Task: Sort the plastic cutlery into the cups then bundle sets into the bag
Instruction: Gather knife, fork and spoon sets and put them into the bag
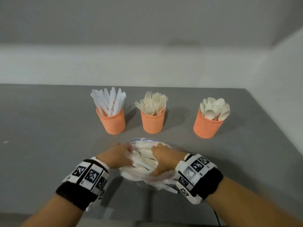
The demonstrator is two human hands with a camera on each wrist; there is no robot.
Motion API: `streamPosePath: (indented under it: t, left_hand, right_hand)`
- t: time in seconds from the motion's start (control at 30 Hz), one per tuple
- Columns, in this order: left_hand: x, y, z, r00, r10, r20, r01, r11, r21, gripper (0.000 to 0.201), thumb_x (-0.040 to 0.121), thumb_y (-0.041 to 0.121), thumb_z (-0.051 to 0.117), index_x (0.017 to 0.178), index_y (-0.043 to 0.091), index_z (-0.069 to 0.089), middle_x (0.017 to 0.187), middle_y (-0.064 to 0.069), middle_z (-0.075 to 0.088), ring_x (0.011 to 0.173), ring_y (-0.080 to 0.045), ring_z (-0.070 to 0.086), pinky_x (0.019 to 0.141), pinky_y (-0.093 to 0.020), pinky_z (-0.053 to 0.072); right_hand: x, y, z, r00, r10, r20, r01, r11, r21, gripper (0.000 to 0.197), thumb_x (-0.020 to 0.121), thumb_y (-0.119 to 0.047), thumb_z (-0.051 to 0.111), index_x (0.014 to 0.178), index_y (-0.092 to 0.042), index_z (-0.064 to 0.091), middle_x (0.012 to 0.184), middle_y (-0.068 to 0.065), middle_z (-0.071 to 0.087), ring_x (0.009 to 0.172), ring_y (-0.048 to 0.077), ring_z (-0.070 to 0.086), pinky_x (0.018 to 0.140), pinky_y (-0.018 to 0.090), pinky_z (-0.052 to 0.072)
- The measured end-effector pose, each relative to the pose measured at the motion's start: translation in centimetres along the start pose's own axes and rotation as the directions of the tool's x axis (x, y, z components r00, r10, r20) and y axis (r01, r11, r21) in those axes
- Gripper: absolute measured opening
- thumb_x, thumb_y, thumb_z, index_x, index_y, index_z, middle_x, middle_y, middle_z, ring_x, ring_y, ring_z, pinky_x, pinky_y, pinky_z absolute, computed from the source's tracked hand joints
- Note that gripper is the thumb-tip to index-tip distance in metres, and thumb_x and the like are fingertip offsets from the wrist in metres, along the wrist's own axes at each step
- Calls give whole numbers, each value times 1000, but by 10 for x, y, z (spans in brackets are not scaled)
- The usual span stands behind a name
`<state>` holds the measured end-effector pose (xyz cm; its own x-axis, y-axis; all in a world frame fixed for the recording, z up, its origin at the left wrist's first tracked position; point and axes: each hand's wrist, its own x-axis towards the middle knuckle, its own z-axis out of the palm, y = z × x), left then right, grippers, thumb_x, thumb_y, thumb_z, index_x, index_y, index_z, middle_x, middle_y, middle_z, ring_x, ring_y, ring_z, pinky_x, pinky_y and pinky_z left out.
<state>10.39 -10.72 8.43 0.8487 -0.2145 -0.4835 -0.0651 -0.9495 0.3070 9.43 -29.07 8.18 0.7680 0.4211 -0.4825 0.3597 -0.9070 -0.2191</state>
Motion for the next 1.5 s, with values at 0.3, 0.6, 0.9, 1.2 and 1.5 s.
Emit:
streamPosePath:
  t: [0.3, 0.6, 0.9, 1.2, 1.5]
  left_hand:
    - [6, -10, -9, 986, -90, -139, -54, 622, -781, 58, 78, -12, 54, 131, 8, 46, 100, -4, 57, 88, -19, 57, 69, -28, 53]
    - [18, -16, -12, 998, -67, 11, 20, 132, -991, 47, 86, -17, 32, 126, 2, 50, 103, -15, 62, 80, -25, 59, 60, -31, 54]
    - [24, -17, -14, 973, 232, 12, 34, -90, -995, 45, 85, 4, 57, 128, 7, 46, 114, -15, 65, 91, -24, 68, 73, -34, 59]
    - [16, -22, -16, 990, -44, -133, -122, 193, -974, 19, 95, 16, 49, 110, 16, 61, 98, -6, 65, 83, -22, 59, 66, -29, 52]
    - [5, -18, 1, 953, 302, -21, -292, 900, -322, 81, 75, 32, 76, 142, 21, 32, 139, -2, 39, 128, -19, 41, 105, -27, 35]
  right_hand:
    - [13, -12, 10, 989, 54, -141, -43, 996, 78, 71, 78, -29, 68, 134, -5, 32, 130, 16, 49, 120, 32, 48, 101, 37, 41]
    - [11, -8, 1, 977, 98, -187, -51, 969, 243, 55, 82, -16, 55, 135, -11, 37, 111, 11, 60, 100, 26, 56, 78, 30, 40]
    - [12, -8, 3, 951, -9, -310, 188, 811, 554, 63, 79, -9, 68, 135, -15, 40, 128, 2, 53, 114, 15, 52, 95, 26, 44]
    - [10, 3, 1, 879, 167, -447, 197, 727, 658, 67, 72, -13, 70, 131, -14, 38, 116, 7, 60, 104, 24, 59, 89, 36, 50]
    - [7, -1, -9, 770, 355, -531, 336, 481, 810, 63, 74, -1, 70, 124, -21, 39, 111, 1, 58, 97, 15, 60, 76, 16, 49]
